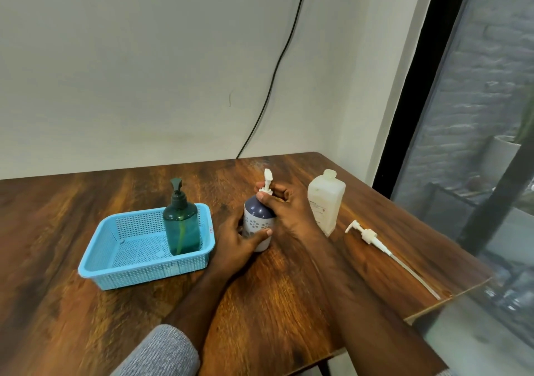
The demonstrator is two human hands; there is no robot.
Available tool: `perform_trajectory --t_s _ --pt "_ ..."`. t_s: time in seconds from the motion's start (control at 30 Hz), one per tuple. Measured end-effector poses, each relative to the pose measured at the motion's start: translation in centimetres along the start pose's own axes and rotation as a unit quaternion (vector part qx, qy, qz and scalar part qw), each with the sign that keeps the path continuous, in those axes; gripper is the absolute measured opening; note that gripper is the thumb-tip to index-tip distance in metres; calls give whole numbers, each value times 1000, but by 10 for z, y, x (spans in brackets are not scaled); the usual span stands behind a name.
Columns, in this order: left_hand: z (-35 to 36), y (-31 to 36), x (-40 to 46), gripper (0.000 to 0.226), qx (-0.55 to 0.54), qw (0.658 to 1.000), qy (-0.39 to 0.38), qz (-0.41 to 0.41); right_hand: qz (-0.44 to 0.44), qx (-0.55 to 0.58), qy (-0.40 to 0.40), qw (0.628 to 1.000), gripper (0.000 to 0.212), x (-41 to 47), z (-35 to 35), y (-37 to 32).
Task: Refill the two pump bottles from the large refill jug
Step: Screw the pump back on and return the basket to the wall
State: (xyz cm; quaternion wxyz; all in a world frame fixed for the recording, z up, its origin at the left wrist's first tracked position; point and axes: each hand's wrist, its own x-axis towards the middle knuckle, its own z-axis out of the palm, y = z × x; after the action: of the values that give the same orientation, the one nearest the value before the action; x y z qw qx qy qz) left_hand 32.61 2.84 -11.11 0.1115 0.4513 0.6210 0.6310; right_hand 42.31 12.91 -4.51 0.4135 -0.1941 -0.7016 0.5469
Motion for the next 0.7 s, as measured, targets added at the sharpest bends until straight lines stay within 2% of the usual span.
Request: perform_trajectory --t_s 0.1,0.23,0.43,0.57,0.7 --pt "0 7 -6 56 -2 1000 3 -23 0 -50 -19 999 25 3 8 0" --pt "1 8 -14 56 89 995 23 -35 15 -67 -2 998 26 3 14 1" --pt "0 13 -32 82 235 969 25 -66 25 -52 17 998 42 -8 9 3" --pt "4 27 -46 48 279 957 50 -61 41 -26 45 998 41 -23 -7 4" --pt "17 45 -60 35 299 952 58 -31 51 -80 76 993 29 -42 -35 2"
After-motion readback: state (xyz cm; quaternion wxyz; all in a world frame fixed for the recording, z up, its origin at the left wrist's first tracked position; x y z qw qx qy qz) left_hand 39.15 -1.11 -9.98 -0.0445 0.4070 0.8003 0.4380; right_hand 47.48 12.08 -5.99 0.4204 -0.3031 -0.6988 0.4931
